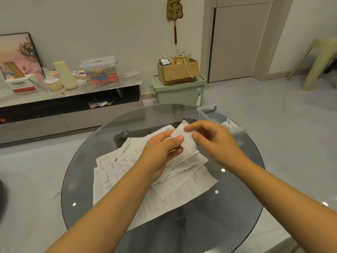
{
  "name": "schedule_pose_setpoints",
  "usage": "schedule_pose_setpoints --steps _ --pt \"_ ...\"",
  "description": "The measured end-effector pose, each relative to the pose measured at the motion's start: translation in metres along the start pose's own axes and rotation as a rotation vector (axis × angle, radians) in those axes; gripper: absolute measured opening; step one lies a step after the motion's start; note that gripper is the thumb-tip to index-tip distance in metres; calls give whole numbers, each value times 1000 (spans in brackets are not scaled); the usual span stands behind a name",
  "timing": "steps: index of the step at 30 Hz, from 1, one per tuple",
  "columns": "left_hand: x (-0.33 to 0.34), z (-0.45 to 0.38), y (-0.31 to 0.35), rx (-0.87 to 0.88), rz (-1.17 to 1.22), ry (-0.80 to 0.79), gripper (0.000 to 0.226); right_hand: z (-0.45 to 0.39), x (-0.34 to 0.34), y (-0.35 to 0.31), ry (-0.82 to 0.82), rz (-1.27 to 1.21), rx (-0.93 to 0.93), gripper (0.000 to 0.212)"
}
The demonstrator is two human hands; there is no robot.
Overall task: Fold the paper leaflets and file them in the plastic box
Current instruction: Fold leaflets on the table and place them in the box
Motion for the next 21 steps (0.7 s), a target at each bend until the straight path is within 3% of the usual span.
schedule_pose_setpoints --steps 12,15,17,21 --pt "68 -73 19 159 -334 -19 34 -20 -71 36 298 268 74 29" --pt "80 -91 20 322 -670 -44 28 -21 -90 45 389 474 56 34" --pt "88 -104 19 422 -967 -142 24 -21 -103 54 435 565 57 36" --pt "103 -124 12 624 -1415 -369 43 -22 -110 68 412 635 80 34"
Point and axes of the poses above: each hand's wrist, its own z-axis away from the middle knuckle, its own x-axis out of the palm, y = z × x, the point moved 2 cm from there along -z, towards the middle knuckle, and after that the axes turned 5 degrees about -y, right-handed, at the moved point
